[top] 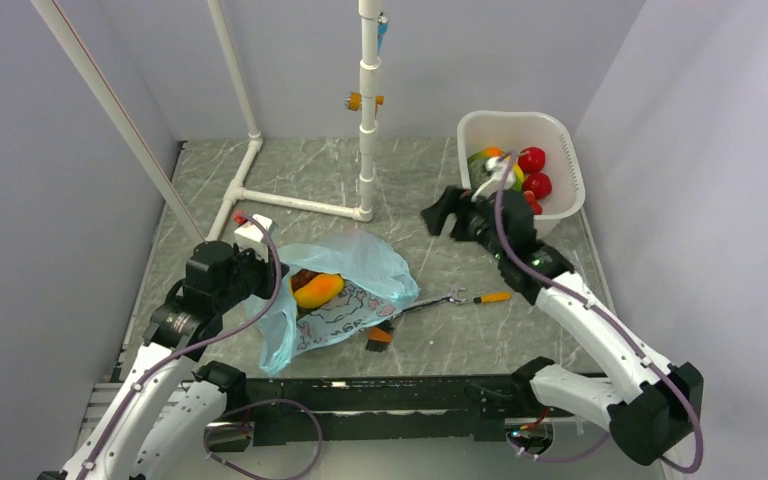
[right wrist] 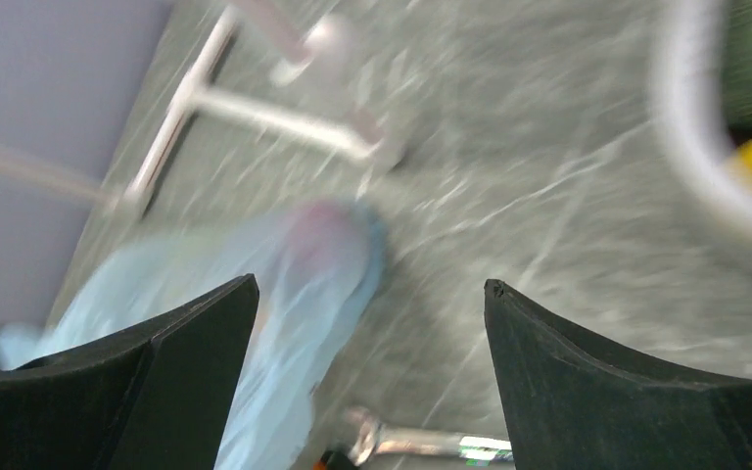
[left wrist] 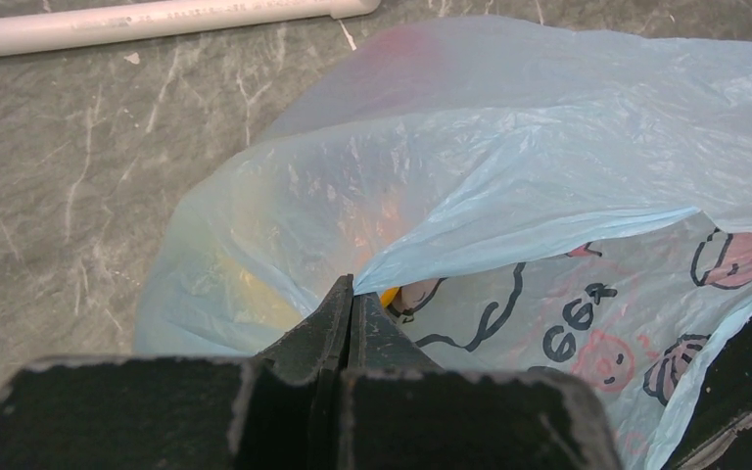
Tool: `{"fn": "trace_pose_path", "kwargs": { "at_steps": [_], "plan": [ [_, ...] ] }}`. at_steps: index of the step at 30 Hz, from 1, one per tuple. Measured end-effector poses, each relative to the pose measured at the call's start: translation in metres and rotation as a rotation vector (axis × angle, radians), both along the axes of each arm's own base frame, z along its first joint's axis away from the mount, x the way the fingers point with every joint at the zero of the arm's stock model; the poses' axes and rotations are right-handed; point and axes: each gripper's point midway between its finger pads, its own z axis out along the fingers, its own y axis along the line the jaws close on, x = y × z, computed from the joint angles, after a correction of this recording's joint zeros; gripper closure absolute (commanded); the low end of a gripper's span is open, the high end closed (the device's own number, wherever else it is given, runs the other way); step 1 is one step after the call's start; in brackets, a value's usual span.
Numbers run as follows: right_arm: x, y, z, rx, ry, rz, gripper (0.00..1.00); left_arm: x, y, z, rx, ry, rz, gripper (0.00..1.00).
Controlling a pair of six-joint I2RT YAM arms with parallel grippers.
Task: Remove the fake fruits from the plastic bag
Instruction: Adjust the plastic bag at the center of the board.
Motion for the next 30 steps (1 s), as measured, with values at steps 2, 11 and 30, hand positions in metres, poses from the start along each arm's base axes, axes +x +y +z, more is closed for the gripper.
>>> {"fn": "trace_pose_path", "kwargs": {
  "at_steps": [2, 11, 30],
  "plan": [
    [-0.026, 0.038, -0.013, -0.008, 0.021, 0.146, 0.13, 0.0, -0.002, -0.004, 0.001, 0.017, -0.012, 1.0],
    [-0.088, 0.103, 0.014, 0.042, -0.012, 0.443, 0.24, -0.006, -0.019, -0.012, -0.022, 0.076, -0.105, 1.0],
    [-0.231, 0.243, 0.002, -0.163, -0.194, 0.883, 0.59, -0.012, -0.014, 0.015, -0.046, -0.05, -0.086, 1.0]
  ]
}}
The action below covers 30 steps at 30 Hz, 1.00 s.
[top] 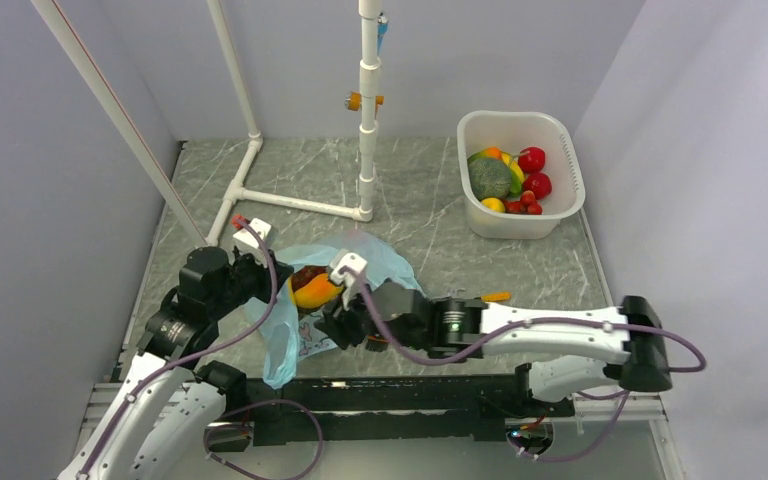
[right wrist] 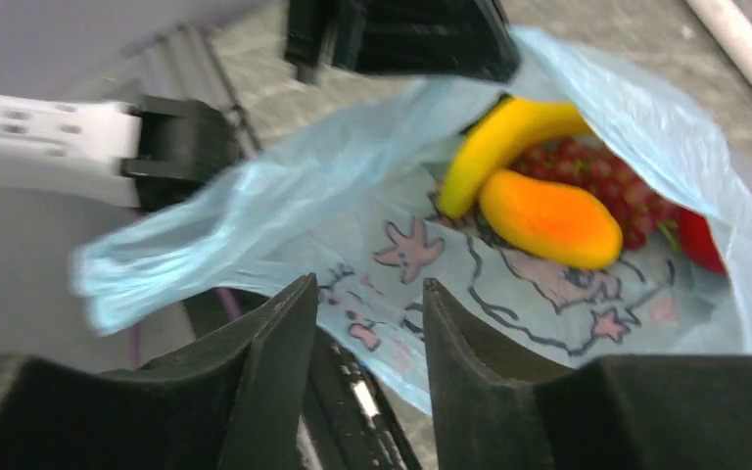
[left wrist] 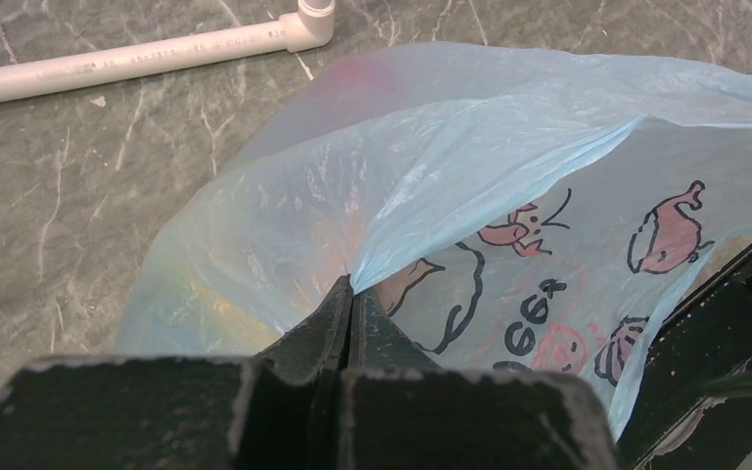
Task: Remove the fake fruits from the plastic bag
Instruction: Adjust the plastic bag at the center of the board.
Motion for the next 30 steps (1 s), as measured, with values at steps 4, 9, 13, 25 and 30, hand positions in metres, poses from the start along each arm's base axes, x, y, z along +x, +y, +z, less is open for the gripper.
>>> {"fn": "trace_pose_path", "kwargs": {
  "at_steps": [4, 9, 13, 25, 30],
  "plan": [
    [0.024, 0.01, -0.053, -0.16, -0.067, -0.117, 0.64, 0.002, -0.001, -0.004, 0.006, 0.015, -0.001, 1.0],
    [0.06, 0.009, -0.104, -0.319, -0.175, -0.274, 0.61, 0.002, -0.001, -0.005, 0.009, 0.022, -0.001, 1.0],
    [0.082, 0.012, -0.135, -0.4, -0.224, -0.35, 0.56, 0.002, -0.001, -0.005, 0.009, 0.021, -0.003, 1.0],
    [0.08, 0.046, -0.177, -0.245, -0.174, -0.238, 0.4, 0.004, -0.001, -0.01, 0.02, 0.038, 0.004, 1.0],
    [0.05, 0.044, -0.23, -0.266, -0.092, -0.124, 0.37, 0.006, 0.0, -0.011, 0.026, 0.042, 0.013, 1.0]
  ]
}}
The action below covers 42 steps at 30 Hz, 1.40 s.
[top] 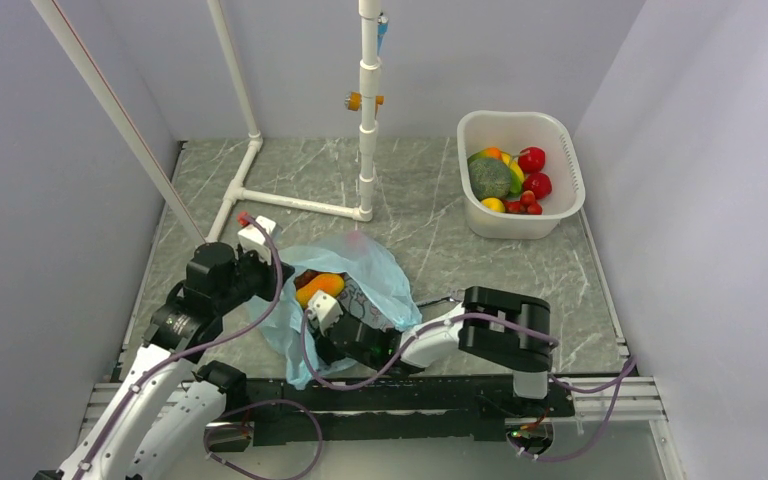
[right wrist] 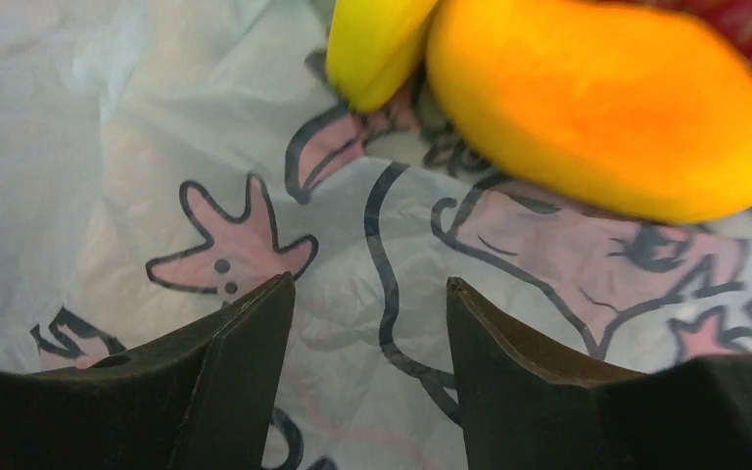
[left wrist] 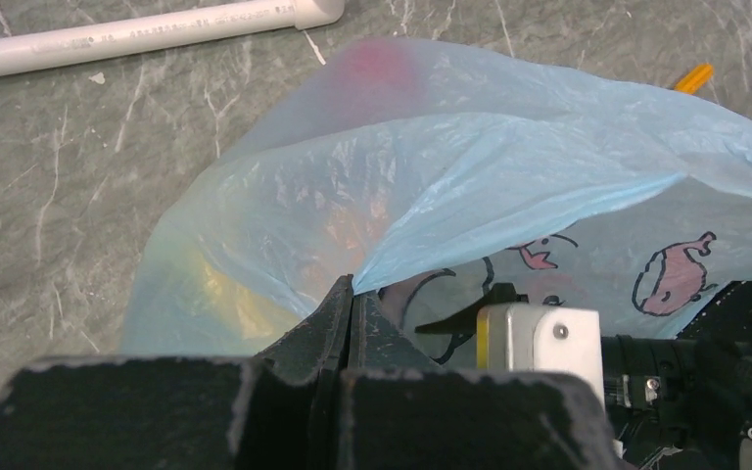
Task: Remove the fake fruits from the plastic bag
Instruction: Adjust the plastic bag at the center of the board, then take out the fake fruit from the plastic bag.
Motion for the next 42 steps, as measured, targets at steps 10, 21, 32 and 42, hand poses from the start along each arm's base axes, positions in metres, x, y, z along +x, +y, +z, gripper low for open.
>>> {"fn": "trace_pose_path", "kwargs": {
  "at_steps": [10, 21, 32, 42],
  "plan": [
    [-0.018, -0.013, -0.012, 0.083, 0.027, 0.026, 0.26, -0.016, -0.004, -0.029, -0.043, 0.22, 0.069, 1.0],
    [0.039, -0.013, 0.036, 0.187, -0.03, -0.126, 0.17, -0.031, 0.013, -0.024, -0.062, 0.246, 0.169, 1.0],
    [0.083, -0.002, 0.065, 0.351, 0.159, -0.416, 0.11, -0.036, 0.016, -0.007, -0.125, 0.169, 0.18, 1.0],
    [0.098, -0.003, 0.049, 0.45, 0.401, -0.796, 0.1, -0.035, 0.01, -0.016, -0.104, 0.209, 0.164, 1.0]
  ]
}}
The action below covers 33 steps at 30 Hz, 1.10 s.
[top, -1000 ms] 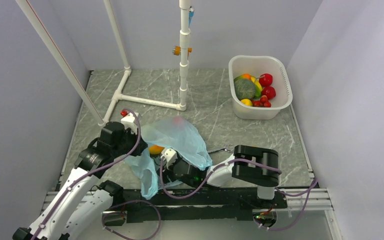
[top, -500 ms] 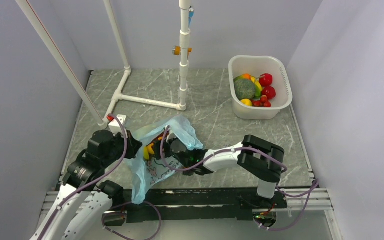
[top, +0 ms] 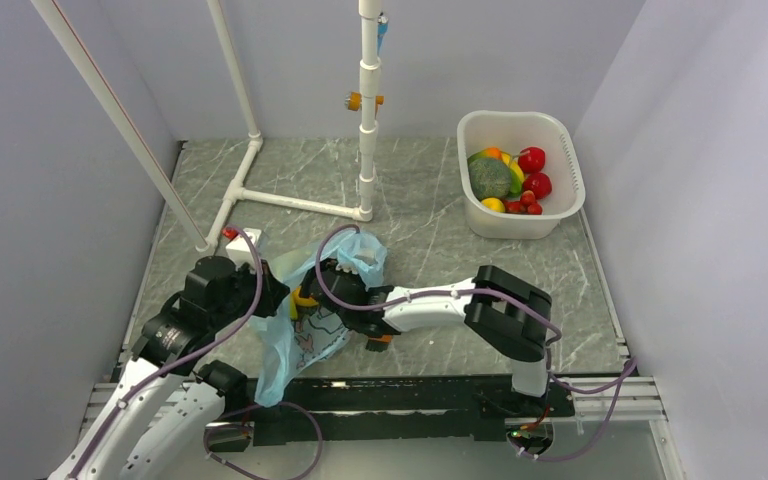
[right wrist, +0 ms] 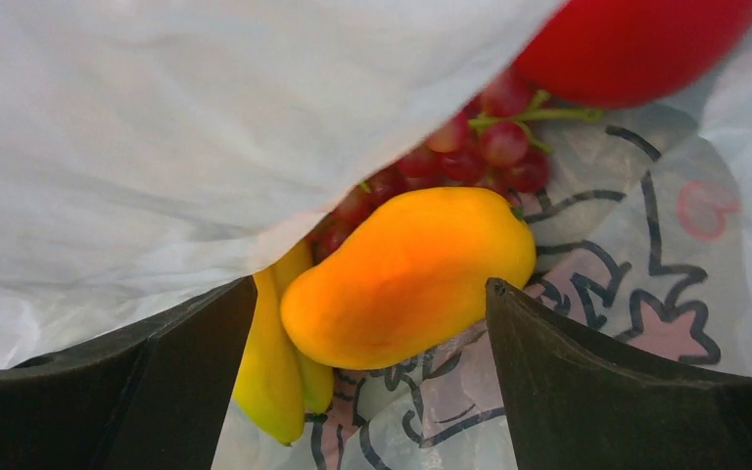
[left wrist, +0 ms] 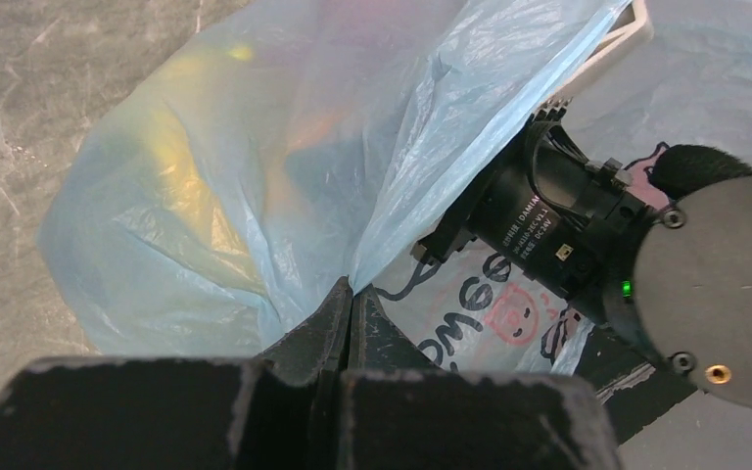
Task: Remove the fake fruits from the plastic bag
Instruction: Take out the fake fruit from the plastic bag.
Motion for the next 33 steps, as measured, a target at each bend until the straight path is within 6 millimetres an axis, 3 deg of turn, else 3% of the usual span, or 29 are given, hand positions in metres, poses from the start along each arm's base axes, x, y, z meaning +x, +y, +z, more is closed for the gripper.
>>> {"fn": "trace_pose_path", "kwargs": {
  "at_steps": [10, 17, 22, 26, 33],
  "plan": [
    [0.002, -0.007, -0.032, -0.032, 0.087, -0.111, 0.09, 0.001, -0.002, -0.001, 0.005, 0.004, -0.005, 1.0],
    [0.01, 0.0, -0.042, -0.046, 0.094, -0.139, 0.09, 0.0, 0.0, 0.002, 0.001, -0.014, 0.0, 1.0],
    [0.018, -0.003, -0.043, -0.036, 0.105, -0.16, 0.21, 0.0, 0.0, 0.002, 0.003, -0.015, 0.001, 1.0],
    [0.019, -0.005, -0.045, -0.041, 0.095, -0.151, 0.44, 0.001, 0.0, 0.002, 0.002, -0.018, 0.001, 1.0],
    [0.011, -0.007, -0.036, -0.044, 0.089, -0.078, 0.6, 0.001, 0.001, 0.002, 0.004, -0.019, 0.007, 1.0]
  ]
}}
